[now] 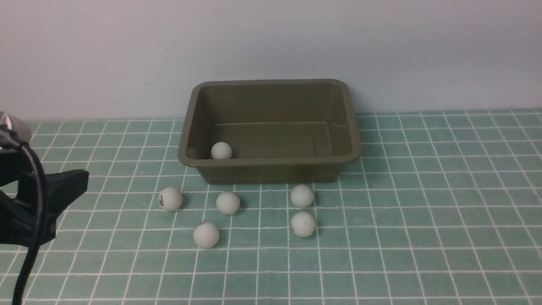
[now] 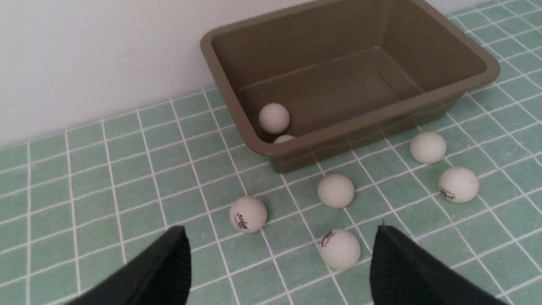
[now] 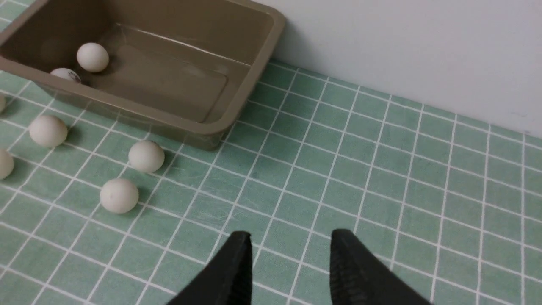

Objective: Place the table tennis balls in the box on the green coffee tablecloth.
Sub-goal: 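Reach for and grasp a ping pong ball on the table beside the basket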

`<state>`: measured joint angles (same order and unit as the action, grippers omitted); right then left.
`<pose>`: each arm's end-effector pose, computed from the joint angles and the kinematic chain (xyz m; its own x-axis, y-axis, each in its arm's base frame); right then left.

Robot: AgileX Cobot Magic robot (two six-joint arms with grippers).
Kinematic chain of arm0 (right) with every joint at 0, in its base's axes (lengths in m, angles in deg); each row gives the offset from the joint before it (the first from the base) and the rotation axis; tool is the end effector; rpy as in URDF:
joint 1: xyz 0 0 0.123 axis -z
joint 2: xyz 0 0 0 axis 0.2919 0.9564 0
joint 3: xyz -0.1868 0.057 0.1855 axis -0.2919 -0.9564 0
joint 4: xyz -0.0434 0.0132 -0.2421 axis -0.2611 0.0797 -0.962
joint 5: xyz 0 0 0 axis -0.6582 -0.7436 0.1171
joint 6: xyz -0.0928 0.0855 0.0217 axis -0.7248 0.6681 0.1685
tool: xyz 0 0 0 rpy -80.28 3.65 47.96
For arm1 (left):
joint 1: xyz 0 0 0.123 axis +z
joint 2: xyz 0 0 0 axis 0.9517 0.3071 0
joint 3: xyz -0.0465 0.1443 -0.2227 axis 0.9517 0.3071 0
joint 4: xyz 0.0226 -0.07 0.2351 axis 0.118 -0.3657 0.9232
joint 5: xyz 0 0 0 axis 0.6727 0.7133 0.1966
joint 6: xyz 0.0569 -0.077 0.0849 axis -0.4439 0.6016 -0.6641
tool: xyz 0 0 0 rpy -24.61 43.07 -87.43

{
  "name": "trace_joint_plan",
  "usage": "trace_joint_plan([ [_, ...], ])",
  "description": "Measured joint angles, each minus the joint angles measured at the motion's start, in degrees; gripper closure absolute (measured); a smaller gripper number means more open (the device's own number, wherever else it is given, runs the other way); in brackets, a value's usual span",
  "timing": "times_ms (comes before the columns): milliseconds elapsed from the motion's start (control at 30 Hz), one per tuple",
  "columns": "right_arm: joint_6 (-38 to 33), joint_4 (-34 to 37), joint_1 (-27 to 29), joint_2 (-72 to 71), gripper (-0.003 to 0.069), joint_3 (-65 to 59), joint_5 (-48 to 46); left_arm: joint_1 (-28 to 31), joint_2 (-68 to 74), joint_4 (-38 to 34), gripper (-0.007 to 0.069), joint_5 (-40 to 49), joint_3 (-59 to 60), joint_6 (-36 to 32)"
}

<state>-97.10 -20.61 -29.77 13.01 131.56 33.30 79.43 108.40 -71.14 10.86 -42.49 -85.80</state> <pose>0.1782 0.0490 0.3426 -0.5781 -0.2609 -0.7731 -0.3467 0.9363 -0.0567 0.1878 -0.0279 0.3077 -0.4283 0.1513 -0.8909 0.3354 0.9421 -0.0012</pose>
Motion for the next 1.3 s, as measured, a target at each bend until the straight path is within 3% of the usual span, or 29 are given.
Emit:
trace_joint_plan([
  [133,0.00,2.72,0.00,-2.10,0.0342,-1.53,-0.28,0.00,7.71,-0.11,0.0111,0.00,-1.50,-0.53],
  [267,-0.94,5.96,0.00,-2.30,0.0333,-1.59,-2.15,0.00,17.40,-0.99,0.0111,1.45,-6.97,-5.18],
  [433,-3.32,8.85,0.00,-2.23,0.0333,-1.63,-3.69,0.00,31.11,-1.03,0.0107,9.30,-17.52,-6.19],
  [600,-4.34,10.78,0.00,-2.23,0.0333,-1.63,-4.92,0.00,44.94,0.54,0.0045,16.23,-26.84,-6.24],
  [933,-4.46,12.37,0.00,-2.23,0.0333,-1.63,-6.30,0.00,56.54,5.96,0.0030,16.36,-33.03,-6.82],
  [1300,-4.46,12.37,0.00,-2.23,0.0333,-1.63,-6.36,-0.22,65.28,0.94,0.0041,13.33,-34.64,-17.32],
])
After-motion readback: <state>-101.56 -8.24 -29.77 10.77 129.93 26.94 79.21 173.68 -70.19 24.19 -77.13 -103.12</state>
